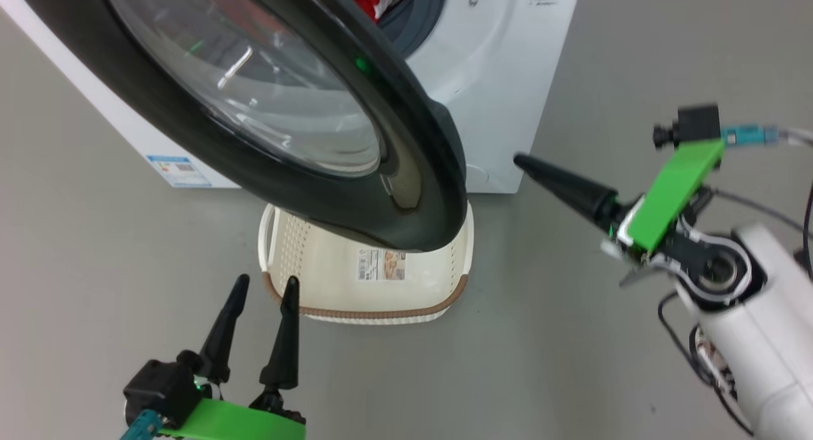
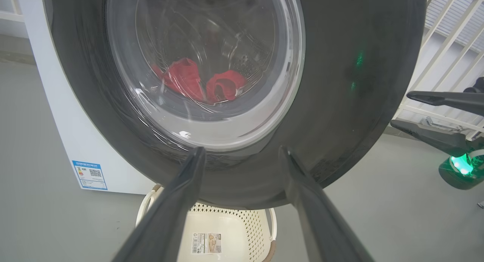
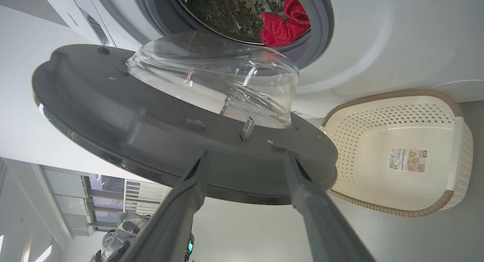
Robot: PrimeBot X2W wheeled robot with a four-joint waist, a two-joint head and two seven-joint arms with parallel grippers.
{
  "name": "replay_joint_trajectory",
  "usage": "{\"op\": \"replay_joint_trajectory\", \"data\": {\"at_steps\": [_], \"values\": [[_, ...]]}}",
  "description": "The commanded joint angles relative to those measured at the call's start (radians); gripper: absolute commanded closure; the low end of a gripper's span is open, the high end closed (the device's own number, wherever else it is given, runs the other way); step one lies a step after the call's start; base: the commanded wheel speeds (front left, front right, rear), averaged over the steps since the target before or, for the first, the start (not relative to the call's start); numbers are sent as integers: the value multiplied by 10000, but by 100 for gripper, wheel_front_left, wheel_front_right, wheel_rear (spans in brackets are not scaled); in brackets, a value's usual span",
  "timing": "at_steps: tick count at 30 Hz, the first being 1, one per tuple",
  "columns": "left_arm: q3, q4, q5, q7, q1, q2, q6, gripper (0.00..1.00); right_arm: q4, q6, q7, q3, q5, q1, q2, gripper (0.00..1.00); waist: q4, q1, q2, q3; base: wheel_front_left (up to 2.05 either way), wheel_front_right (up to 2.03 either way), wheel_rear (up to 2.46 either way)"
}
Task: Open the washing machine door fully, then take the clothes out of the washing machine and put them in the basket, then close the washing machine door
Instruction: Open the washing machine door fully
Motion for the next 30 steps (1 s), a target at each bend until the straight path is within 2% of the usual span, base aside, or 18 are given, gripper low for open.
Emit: {"op": "replay_joint_trajectory", "data": {"at_steps": [1, 11, 21, 30], "values": [[397, -166, 104, -90, 65, 139, -53, 0, -227, 77, -170, -31, -199, 363, -37, 0, -184, 0, 0, -242, 0, 0, 0], [852, -247, 60, -90, 485, 139, -70, 0, -94, 77, -1337, 23, -771, 2033, -248, 0, -634, 0, 0, -524, 0, 0, 0], [972, -201, 95, -90, 533, 139, -125, 0, 185, 77, -2832, 627, -1868, 2551, -596, 0, -788, 0, 0, -552, 0, 0, 0], [1062, -145, 109, -90, 602, 139, -124, 0, 140, 77, -5199, 1879, -3132, 2570, -1184, 0, -868, 0, 0, -680, 0, 0, 0]]}}
